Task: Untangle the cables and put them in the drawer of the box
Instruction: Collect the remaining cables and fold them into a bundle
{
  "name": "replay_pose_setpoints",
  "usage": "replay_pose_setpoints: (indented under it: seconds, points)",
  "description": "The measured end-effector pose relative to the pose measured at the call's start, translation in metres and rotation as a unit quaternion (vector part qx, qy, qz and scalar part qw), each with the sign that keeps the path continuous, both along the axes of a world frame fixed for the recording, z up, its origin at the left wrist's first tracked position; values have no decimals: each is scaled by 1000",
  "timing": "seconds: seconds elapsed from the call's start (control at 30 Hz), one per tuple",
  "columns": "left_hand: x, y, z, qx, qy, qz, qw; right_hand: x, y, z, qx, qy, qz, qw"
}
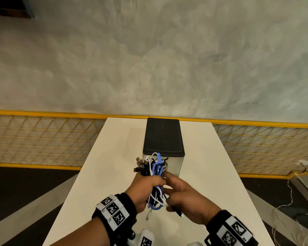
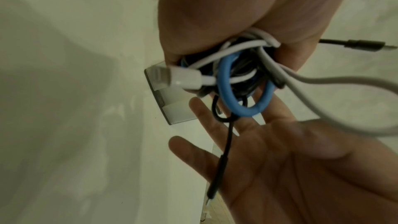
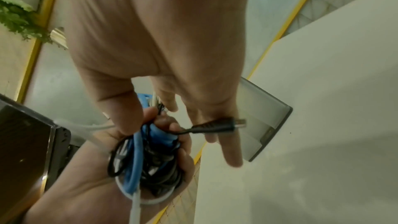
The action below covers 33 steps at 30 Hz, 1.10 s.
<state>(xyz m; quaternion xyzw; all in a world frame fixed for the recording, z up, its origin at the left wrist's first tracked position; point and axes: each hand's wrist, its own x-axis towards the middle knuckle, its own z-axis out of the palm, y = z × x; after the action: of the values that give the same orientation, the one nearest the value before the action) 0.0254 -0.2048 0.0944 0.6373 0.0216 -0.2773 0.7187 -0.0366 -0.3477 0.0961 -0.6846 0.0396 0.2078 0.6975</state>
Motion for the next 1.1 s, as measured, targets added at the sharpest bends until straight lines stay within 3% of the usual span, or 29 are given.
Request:
replay_pose_setpoints:
  seconds: [0.13,0.23,0.33,0.43,0.63,0.87,1.1]
  points:
    - [3,5,0,41,-51,-13,998,-2,-6,-5,-15,29,-76,997]
    - [3,8,-2,82,-121,-69,987,-4,-5,-9,41,37,-75,996]
    - [0,4,-8,141,-195,-133,962,-2,7,-11,91,-2,-71,993]
    - [-1,-1,-8,192,-231,-144,943,4,16,-12,129,-45,-133,982]
    - [0,-1,2,165,-219,-207,939,15,21,-9,103,-88,-229,964]
    - [-5,2,7,88,-102,-277,952,15,22,-19,67,-106,-241,962]
    - [-11,-3,-5,65,-54,-233,969,22,17,-19,46,-123,-198,971]
